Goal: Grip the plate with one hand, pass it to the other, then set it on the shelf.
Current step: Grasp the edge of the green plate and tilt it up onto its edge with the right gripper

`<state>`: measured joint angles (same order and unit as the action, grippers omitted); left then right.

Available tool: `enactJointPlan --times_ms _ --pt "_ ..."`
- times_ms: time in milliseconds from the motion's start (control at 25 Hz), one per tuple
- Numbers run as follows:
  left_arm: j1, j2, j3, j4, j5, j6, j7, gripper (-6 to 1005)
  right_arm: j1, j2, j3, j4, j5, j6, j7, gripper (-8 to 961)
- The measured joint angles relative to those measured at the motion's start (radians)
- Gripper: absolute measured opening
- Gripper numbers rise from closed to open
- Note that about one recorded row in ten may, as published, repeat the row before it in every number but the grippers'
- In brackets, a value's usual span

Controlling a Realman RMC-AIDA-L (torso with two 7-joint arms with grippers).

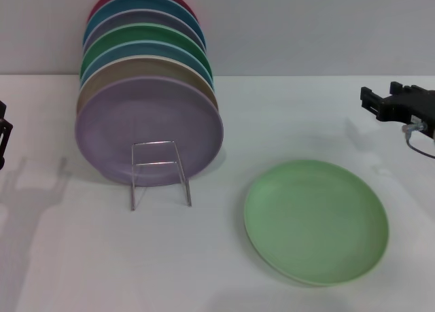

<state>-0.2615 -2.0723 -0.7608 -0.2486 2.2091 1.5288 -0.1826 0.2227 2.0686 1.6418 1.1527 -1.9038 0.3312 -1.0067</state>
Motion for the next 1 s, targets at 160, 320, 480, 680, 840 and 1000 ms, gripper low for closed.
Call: enactJointPlan --times_ms 160,320,480,680,840,1000 --pt "-0.007 0.0 0.0 0.0 0.0 -0.005 0.0 743 0.038 0.002 0.147 0.046 -0.18 0.268 0.146 505" --pt "-0.013 -0.001 0.0 -0.001 0.0 -0.006 0.001 743 0.102 0.0 0.26 0.109 -0.407 0.581 0.323 498" --pt "-0.014 -0.002 0.0 -0.006 -0.002 -0.007 0.0 743 0.135 0.001 0.313 0.145 -0.484 0.751 0.382 490" --pt "-0.017 -0.002 -0.003 -0.01 -0.005 -0.007 0.0 743 0.184 -0.007 0.376 0.182 -0.567 0.979 0.46 482" --pt "-0.019 -0.002 -0.006 -0.011 -0.007 -0.003 0.0 744 0.231 -0.018 0.407 0.161 -0.634 1.089 0.493 475" --pt "-0.023 -0.002 -0.008 -0.011 -0.008 0.0 0.0 744 0.267 -0.019 0.434 0.107 -0.692 1.136 0.497 467"
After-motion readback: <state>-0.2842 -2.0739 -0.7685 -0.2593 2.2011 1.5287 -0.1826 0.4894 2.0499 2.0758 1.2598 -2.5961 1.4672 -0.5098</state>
